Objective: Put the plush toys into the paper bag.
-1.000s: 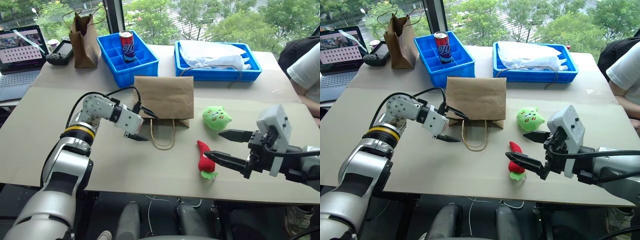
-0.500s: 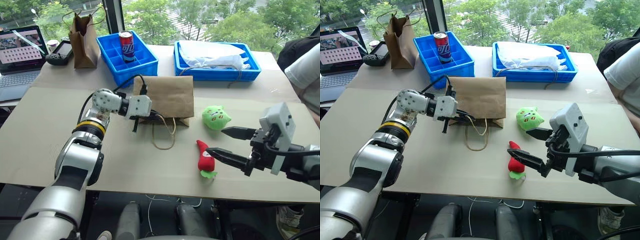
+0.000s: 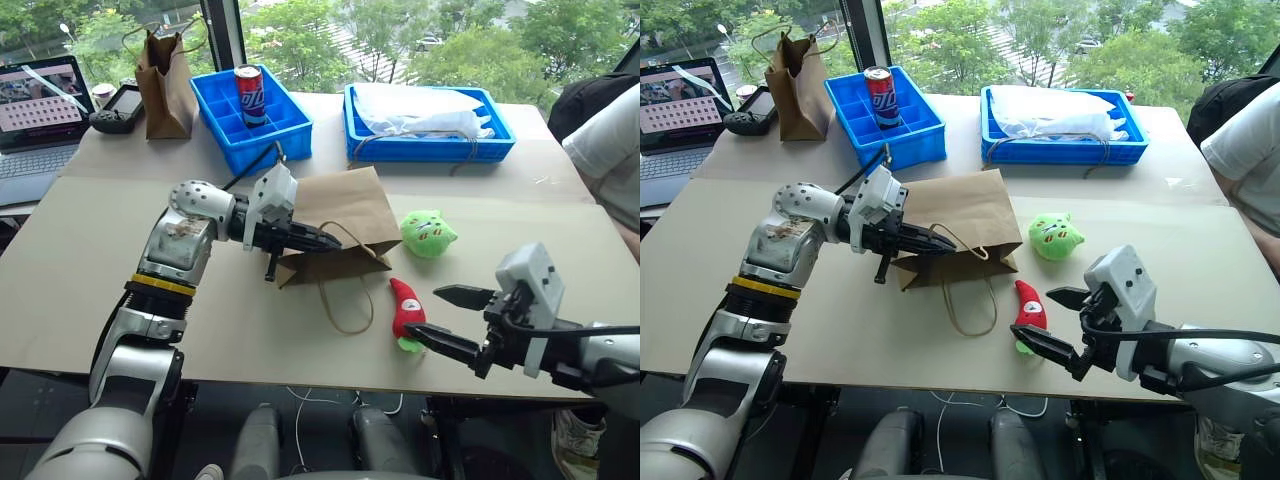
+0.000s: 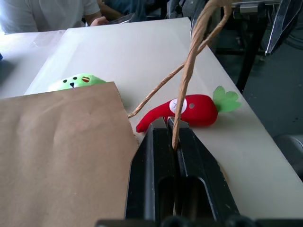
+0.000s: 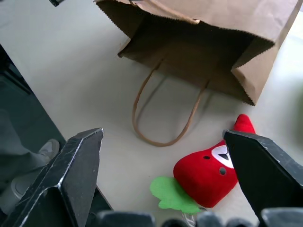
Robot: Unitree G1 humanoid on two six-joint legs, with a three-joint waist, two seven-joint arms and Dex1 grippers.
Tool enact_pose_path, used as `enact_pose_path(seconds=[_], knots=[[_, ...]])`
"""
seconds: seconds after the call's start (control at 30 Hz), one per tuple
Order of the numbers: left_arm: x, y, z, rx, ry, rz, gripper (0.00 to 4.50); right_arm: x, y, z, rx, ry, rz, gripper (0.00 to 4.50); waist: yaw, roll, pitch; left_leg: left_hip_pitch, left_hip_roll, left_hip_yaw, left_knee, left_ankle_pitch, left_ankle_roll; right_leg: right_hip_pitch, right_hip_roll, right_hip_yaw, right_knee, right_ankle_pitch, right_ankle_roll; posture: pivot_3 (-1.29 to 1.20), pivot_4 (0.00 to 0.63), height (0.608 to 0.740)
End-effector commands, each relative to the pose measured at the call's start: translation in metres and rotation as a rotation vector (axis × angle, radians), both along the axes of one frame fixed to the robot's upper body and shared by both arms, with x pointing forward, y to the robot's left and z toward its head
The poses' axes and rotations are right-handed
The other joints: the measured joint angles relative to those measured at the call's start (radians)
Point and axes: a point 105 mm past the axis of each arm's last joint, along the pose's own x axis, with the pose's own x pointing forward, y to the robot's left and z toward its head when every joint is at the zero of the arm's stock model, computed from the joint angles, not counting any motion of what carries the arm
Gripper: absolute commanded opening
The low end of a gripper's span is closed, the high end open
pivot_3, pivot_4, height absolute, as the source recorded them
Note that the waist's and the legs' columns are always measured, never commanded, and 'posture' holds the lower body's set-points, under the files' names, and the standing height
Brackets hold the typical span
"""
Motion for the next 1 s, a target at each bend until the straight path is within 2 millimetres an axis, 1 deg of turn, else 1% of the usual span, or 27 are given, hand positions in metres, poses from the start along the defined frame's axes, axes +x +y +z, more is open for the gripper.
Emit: enact_pose_path(seconds=[0.03,0.1,0.2,0.27,0.37,0.47,0.57,0.67,0.77,0.93,1.0], knots=[[-0.006,-0.001,0.010,-0.048,0.013,0.026,0.02,0.007,0.025,-0.004,0.149,-0.024,-0.023,4.24,-0.004,0.000,0.000,0.000,0.000,0.000,0.000,0.000,0.000,0.000,0.000,0.000,0.000,0.000,0.000,0.00,0.150,0.694],[-0.012,-0.003,0.012,-0.059,-0.003,0.008,0.00,0.020,0.028,-0.015,0.156,-0.034,-0.081,3.80,-0.009,0.000,0.000,0.001,0.000,0.000,-0.001,0.000,0.000,0.000,0.001,0.000,0.000,0.000,0.000,0.00,0.150,0.694],[-0.017,-0.005,0.013,-0.053,-0.016,-0.013,0.00,0.032,0.033,-0.034,0.087,-0.047,-0.089,2.81,-0.010,0.000,0.000,0.000,0.000,0.000,0.000,0.000,0.000,-0.001,0.000,0.000,0.000,0.000,0.000,0.00,0.150,0.694],[-0.017,-0.006,0.013,-0.053,-0.016,-0.012,0.00,0.045,0.037,-0.032,0.123,-0.088,-0.118,2.17,-0.010,0.000,0.000,0.000,0.000,0.001,0.000,0.000,0.000,-0.001,0.000,0.001,0.000,0.000,0.000,0.00,0.150,0.694],[-0.016,-0.006,0.013,-0.059,-0.012,-0.002,0.00,0.067,0.041,-0.030,0.149,-0.149,-0.165,1.07,-0.013,0.000,0.000,0.000,0.000,0.001,0.000,0.000,0.000,-0.002,0.001,0.001,0.001,0.000,0.000,0.00,0.150,0.694],[-0.016,-0.007,0.013,-0.065,-0.006,-0.001,0.00,0.086,0.039,-0.030,0.166,-0.206,-0.231,0.08,-0.012,0.000,0.000,0.000,0.000,0.001,0.000,0.000,0.000,-0.002,0.001,0.000,0.001,0.000,0.000,0.00,0.150,0.694],[-0.017,-0.009,0.017,-0.081,-0.004,-0.006,0.00,0.094,0.048,-0.038,0.138,-0.224,-0.200,0.04,-0.011,0.000,0.000,-0.001,0.000,0.001,0.000,0.000,0.000,-0.003,0.001,0.001,0.001,0.000,0.000,0.00,0.150,0.694],[-0.020,-0.014,0.016,-0.087,-0.001,-0.010,0.00,0.102,0.058,-0.047,0.148,-0.218,-0.183,0.04,-0.011,0.000,0.000,-0.001,0.000,0.001,0.000,0.000,0.000,-0.003,0.000,0.001,0.001,0.000,0.000,0.00,0.150,0.694],[-0.019,-0.019,0.019,-0.107,0.006,0.003,0.00,0.108,0.062,-0.064,0.121,-0.199,-0.184,0.04,-0.011,0.000,0.000,-0.001,0.000,0.001,0.000,0.000,0.000,-0.003,0.000,0.001,0.001,0.000,-0.001,0.00,0.150,0.694],[-0.020,-0.022,0.027,-0.166,0.061,0.035,0.00,0.112,0.068,-0.082,0.047,-0.204,-0.159,0.04,-0.012,0.001,0.000,-0.001,0.000,0.001,0.000,0.000,0.000,-0.003,0.000,0.001,0.001,0.000,-0.001,0.00,0.150,0.694],[-0.016,-0.018,0.030,-0.183,0.077,0.065,0.00,0.111,0.068,-0.089,0.002,-0.195,-0.141,0.04,-0.012,0.001,0.000,-0.001,0.000,0.001,0.000,0.000,0.000,-0.003,0.000,0.001,0.002,0.000,-0.001,0.00,0.150,0.694]])
